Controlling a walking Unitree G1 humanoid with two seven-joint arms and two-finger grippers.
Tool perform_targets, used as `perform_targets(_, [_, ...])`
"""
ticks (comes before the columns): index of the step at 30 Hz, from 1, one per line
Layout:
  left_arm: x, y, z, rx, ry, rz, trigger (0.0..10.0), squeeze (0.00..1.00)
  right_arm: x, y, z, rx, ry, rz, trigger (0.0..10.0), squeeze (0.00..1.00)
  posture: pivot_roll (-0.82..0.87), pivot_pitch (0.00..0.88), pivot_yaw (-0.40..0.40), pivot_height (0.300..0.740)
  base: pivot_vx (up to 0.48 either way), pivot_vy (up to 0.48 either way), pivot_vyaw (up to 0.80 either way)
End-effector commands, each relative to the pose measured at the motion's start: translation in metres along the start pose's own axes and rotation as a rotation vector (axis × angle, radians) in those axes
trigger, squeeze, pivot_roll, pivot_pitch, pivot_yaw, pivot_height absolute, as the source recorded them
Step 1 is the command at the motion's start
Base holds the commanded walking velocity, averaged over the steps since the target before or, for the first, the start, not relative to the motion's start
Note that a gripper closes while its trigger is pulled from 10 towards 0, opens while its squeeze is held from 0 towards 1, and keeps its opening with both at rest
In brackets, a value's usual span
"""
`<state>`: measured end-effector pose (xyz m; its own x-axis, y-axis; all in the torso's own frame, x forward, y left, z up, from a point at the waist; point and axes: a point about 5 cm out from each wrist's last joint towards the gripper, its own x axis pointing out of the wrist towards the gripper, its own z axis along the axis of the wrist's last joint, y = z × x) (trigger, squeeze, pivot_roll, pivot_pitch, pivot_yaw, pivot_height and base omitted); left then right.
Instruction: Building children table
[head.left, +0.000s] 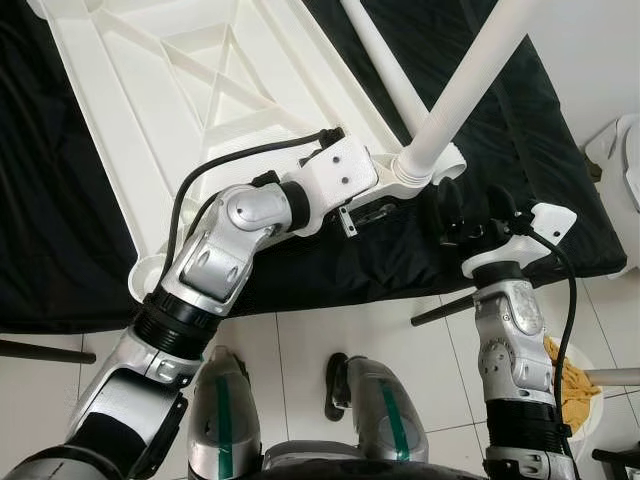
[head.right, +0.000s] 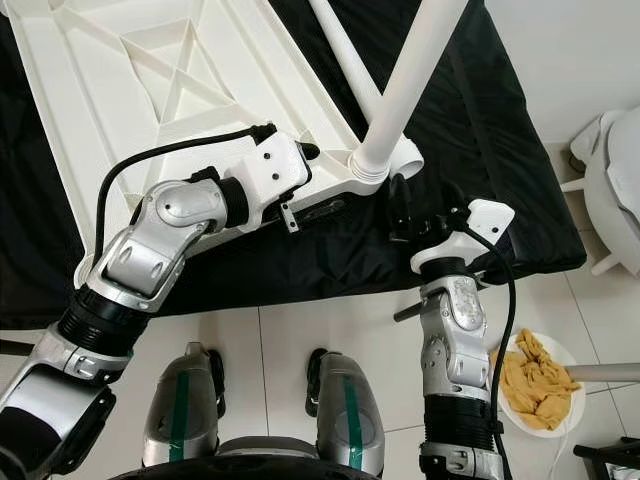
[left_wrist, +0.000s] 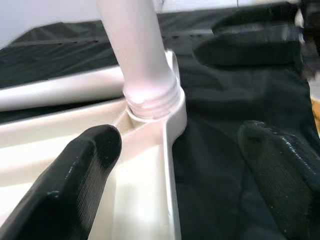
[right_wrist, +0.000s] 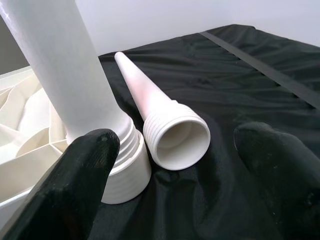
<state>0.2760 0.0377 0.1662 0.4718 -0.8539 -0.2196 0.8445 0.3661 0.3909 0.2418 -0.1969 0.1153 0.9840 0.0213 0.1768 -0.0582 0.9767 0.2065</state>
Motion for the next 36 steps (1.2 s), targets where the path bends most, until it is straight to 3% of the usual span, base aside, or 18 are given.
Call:
perform_targets(1, [-0.001,-0.003,-0.014,-0.010,0.082,-0.016,10.0,0.00,-0.001,-0.004,-0.001,-0.017,0.015,-0.002,10.0,0.00,0.00,0.066,-0.062,0.740,0.000,0.000,0.00])
perform_targets(7, [-0.016,0.009,-0.038,-0.082,0.207,0.043,10.0,0.00,-0.001,-0.005,-0.001,-0.024,0.014,-0.004,10.0,0.00,0.00,0.065,-0.059,0.740,0.000,0.000,0.00])
perform_targets(13, [-0.026,0.009,-0.044,-0.095,0.235,0.037,10.0,0.00,-0.001,-0.004,-0.001,-0.028,0.015,-0.002,10.0,0.00,0.00,0.066,-0.057,0.740,0.000,0.000,0.00])
perform_targets(17, [-0.040,-0.006,-0.047,-0.144,0.258,-0.015,10.0,0.00,0.000,-0.004,-0.002,-0.039,0.019,0.007,10.0,0.00,0.01,0.067,-0.055,0.740,0.000,0.000,0.00])
perform_targets(24, [-0.044,-0.013,-0.050,-0.166,0.301,-0.044,10.0,0.00,0.001,-0.004,-0.002,-0.045,0.022,0.011,10.0,0.00,0.01,0.070,-0.055,0.740,0.000,0.000,0.00])
perform_targets(26, [-0.047,-0.015,-0.053,-0.199,0.341,-0.048,6.2,0.00,0.001,-0.004,-0.002,-0.049,0.023,0.011,10.0,0.00,0.01,0.074,-0.054,0.740,0.000,0.000,0.00])
perform_targets(27, [-0.049,-0.014,-0.055,-0.209,0.360,-0.039,6.1,0.00,0.001,-0.005,-0.002,-0.051,0.023,0.010,10.0,0.00,0.01,0.075,-0.053,0.740,0.000,0.000,0.00])
perform_targets(28, [-0.049,-0.013,-0.056,-0.209,0.372,-0.032,4.7,0.00,0.001,-0.005,-0.002,-0.053,0.023,0.010,10.0,0.00,0.01,0.075,-0.053,0.740,0.000,0.000,0.00])
perform_targets(29, [-0.049,-0.013,-0.056,-0.209,0.372,-0.032,4.7,0.00,0.001,-0.005,-0.002,-0.053,0.023,0.010,10.0,0.00,0.01,0.075,-0.053,0.740,0.000,0.000,0.00])
perform_targets(30, [-0.050,-0.012,-0.056,-0.209,0.381,-0.026,2.2,0.00,0.001,-0.005,-0.002,-0.055,0.023,0.009,10.0,0.00,0.01,0.076,-0.052,0.740,0.000,0.000,0.00])
perform_targets(31, [-0.051,-0.011,-0.056,-0.210,0.385,-0.023,2.2,0.00,0.001,-0.005,-0.002,-0.056,0.023,0.008,10.0,0.00,0.01,0.076,-0.052,0.740,0.000,0.000,0.00])
perform_targets(32, [-0.052,-0.010,-0.055,-0.212,0.389,-0.014,4.0,0.00,0.001,-0.005,-0.002,-0.058,0.023,0.008,10.0,0.00,0.01,0.078,-0.052,0.740,0.000,0.000,0.00])
perform_targets(33, [-0.052,-0.010,-0.055,-0.212,0.389,-0.014,4.0,0.00,0.001,-0.005,-0.002,-0.058,0.023,0.008,10.0,0.00,0.01,0.078,-0.052,0.740,0.000,0.000,0.00])
perform_targets(34, [-0.052,-0.009,-0.053,-0.215,0.389,-0.009,4.8,0.00,0.000,-0.005,-0.002,-0.059,0.024,0.008,10.0,0.00,0.01,0.078,-0.051,0.740,0.000,0.000,0.00])
perform_targets(36, [-0.052,-0.009,-0.048,-0.229,0.378,-0.010,4.3,0.00,0.000,-0.005,-0.002,-0.062,0.024,0.008,10.0,0.00,0.02,0.079,-0.049,0.740,0.000,0.000,0.00])
